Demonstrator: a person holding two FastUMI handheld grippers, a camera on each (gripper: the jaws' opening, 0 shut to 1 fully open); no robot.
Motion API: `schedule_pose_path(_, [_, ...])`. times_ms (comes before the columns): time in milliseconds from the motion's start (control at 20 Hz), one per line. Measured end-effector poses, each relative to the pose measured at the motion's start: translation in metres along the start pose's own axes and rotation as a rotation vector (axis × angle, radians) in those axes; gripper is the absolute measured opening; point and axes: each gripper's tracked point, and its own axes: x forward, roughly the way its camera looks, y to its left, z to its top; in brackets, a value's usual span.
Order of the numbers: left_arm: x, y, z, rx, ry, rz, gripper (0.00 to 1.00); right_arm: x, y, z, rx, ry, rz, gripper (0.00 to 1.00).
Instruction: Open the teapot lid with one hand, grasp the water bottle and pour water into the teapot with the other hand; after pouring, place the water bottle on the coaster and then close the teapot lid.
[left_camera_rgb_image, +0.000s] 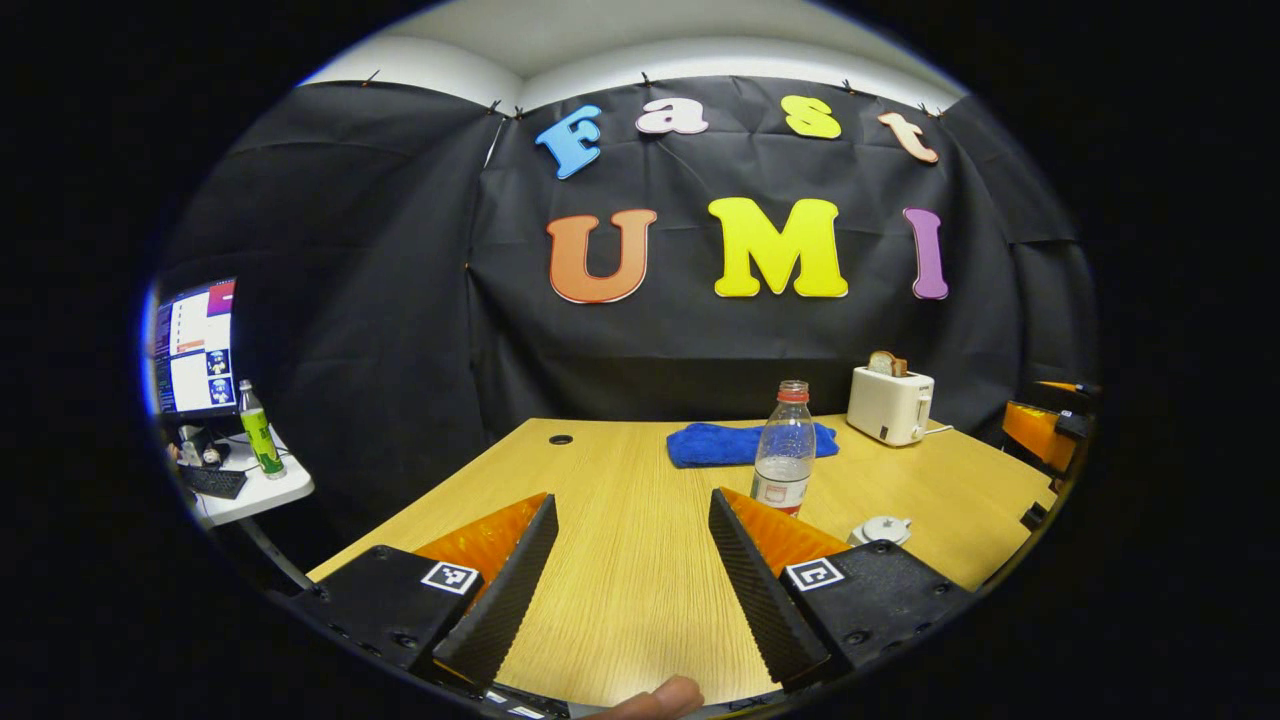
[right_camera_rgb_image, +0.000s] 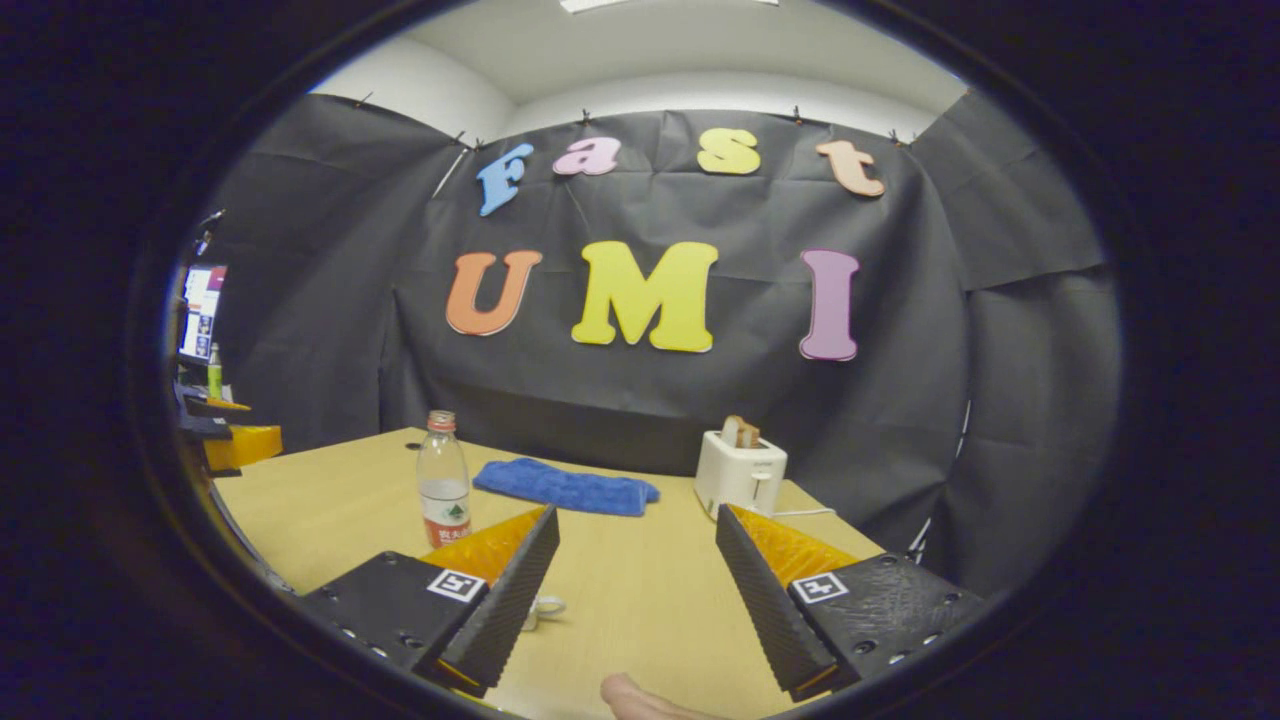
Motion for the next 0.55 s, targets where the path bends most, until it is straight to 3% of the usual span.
schedule_pose_path(100, [-0.002,0.003,0.0,0.005,-0.002,0.009,0.95,-0.004,-0.01,-0.009,0.047,0.018,-0.021,0.97])
schedule_pose_path(550, [-0.013,-0.001,0.009,0.029,-0.034,0.008,0.95,-0.001,0.001,-0.013,0.063,0.029,0.067,0.95])
